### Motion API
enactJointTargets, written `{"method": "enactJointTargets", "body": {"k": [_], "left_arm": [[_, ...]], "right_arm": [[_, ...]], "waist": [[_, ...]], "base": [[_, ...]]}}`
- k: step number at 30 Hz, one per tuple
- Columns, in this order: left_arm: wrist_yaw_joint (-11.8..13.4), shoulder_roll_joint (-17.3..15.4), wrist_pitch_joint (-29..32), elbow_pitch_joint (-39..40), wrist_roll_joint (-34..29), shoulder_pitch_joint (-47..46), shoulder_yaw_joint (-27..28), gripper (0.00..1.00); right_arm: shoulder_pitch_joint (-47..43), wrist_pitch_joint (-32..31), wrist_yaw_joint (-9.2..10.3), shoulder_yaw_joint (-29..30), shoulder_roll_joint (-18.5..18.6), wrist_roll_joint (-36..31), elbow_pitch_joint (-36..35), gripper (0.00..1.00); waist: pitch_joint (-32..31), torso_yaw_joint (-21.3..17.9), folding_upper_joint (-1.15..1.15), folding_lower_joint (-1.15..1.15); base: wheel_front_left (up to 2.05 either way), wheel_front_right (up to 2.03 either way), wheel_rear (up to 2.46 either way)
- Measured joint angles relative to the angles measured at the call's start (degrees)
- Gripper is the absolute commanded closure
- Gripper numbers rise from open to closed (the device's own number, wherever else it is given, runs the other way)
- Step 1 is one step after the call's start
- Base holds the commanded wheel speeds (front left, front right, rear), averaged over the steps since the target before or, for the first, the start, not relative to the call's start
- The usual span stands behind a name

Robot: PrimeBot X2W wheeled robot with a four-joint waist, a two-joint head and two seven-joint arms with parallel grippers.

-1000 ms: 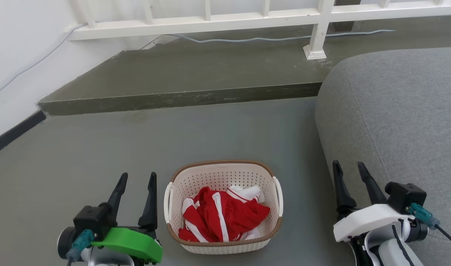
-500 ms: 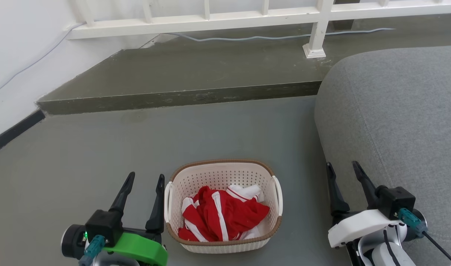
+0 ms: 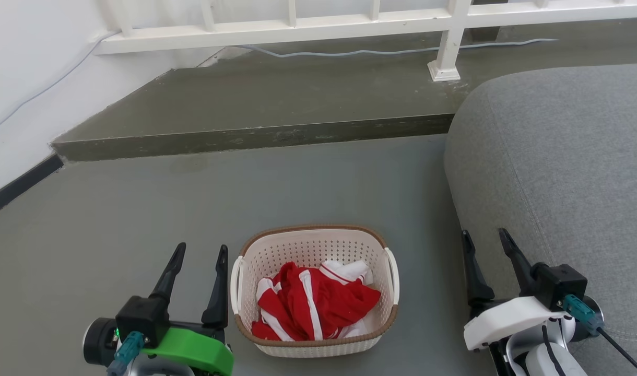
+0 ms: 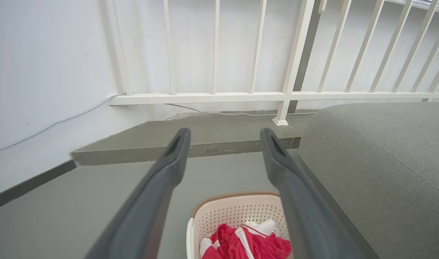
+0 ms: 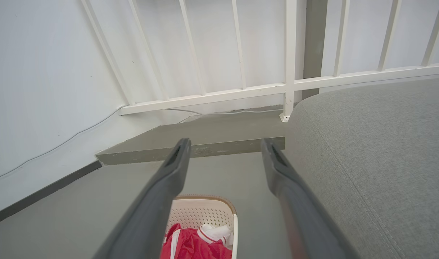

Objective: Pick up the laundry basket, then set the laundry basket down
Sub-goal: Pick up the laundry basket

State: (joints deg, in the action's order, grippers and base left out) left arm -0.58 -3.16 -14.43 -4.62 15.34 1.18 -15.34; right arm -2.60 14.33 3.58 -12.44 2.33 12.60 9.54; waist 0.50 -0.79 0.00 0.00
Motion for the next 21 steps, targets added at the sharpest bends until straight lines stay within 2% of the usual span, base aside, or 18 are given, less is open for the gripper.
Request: {"method": "enactJointTargets", "body": {"k": [21], "left_arm": [[-0.4,0.1,0.0,-0.1,0.0,0.0,0.7,0.00]], "right_arm": [[-0.2,0.0,0.00,-0.5,0.0,0.0,-0.7,0.00]], "waist": [[1.0,-0.1,0.00,0.00]], "base": [[0.00,0.00,0.00]]}}
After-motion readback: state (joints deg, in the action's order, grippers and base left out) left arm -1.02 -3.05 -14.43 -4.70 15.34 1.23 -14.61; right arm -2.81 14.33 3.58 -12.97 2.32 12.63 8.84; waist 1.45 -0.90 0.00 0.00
